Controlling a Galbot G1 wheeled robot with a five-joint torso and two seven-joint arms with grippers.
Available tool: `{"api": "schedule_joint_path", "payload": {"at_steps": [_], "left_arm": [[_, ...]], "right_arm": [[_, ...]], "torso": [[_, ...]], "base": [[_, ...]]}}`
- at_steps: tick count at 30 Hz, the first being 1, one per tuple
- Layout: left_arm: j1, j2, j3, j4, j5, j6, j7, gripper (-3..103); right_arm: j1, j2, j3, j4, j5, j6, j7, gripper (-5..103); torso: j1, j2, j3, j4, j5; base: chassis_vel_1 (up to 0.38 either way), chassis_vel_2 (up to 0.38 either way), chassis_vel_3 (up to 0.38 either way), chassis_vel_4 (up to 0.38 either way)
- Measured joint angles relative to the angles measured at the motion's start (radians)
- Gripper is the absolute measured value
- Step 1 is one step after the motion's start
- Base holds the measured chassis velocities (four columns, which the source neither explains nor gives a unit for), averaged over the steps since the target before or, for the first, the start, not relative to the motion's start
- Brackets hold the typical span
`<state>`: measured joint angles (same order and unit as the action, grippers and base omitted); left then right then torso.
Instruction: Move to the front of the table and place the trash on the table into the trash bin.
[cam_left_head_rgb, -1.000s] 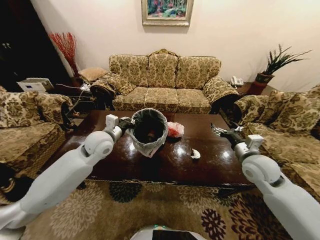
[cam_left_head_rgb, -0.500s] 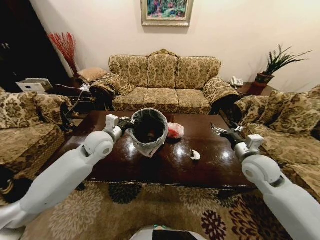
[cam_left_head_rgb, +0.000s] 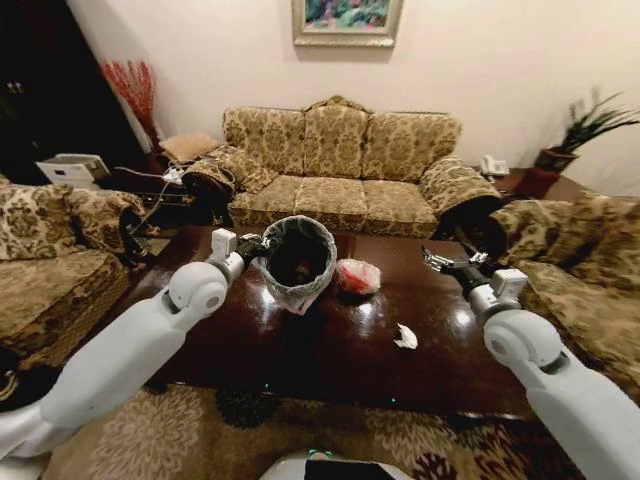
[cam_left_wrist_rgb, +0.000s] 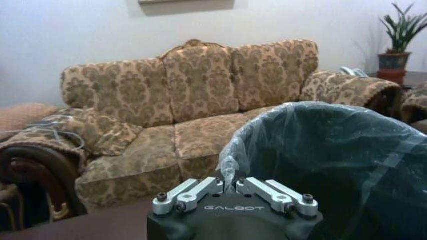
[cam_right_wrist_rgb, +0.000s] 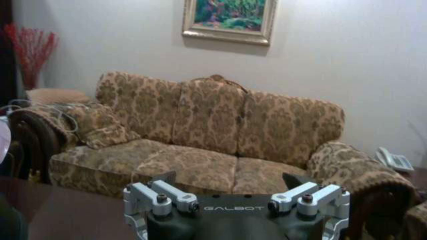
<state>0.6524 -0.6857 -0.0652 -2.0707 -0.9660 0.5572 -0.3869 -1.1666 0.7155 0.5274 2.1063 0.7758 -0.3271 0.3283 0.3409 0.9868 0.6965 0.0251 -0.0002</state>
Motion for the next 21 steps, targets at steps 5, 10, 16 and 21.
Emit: {"api": "schedule_joint_path", "payload": {"at_steps": [5,10,16,21], "left_arm": [[0.0,0.0,0.0,0.0,0.0,0.0,0.0,4],[0.0,0.0,0.0,0.0,0.0,0.0,0.001,4],[0.013,-0.001,0.0,-0.003,0.008,-0.003,-0.003,4],[0.15,-0.021,-0.01,-0.057,0.077,-0.062,-0.045,4]], "right_arm": [[0.0,0.0,0.0,0.0,0.0,0.0,0.0,100],[0.0,0.0,0.0,0.0,0.0,0.0,0.0,100],[-0.032,0.013,0.02,0.012,-0.012,0.009,-0.01,100],[-0.181,0.075,0.104,0.072,-0.066,0.057,-0.059,100]], "torso": [[-0.002,0.001,-0.001,-0.0003,0.0001],[-0.002,0.001,-0.001,-0.0011,0.0002],[0.0,0.001,0.0,-0.0001,-0.0001],[-0.001,0.001,0.0,-0.001,-0.0006]], "base": [[0.004,0.017,0.008,0.006],[0.015,-0.039,-0.029,0.019],[0.0,0.0,0.0,0.0],[0.0,0.0,0.0,0.0]]}}
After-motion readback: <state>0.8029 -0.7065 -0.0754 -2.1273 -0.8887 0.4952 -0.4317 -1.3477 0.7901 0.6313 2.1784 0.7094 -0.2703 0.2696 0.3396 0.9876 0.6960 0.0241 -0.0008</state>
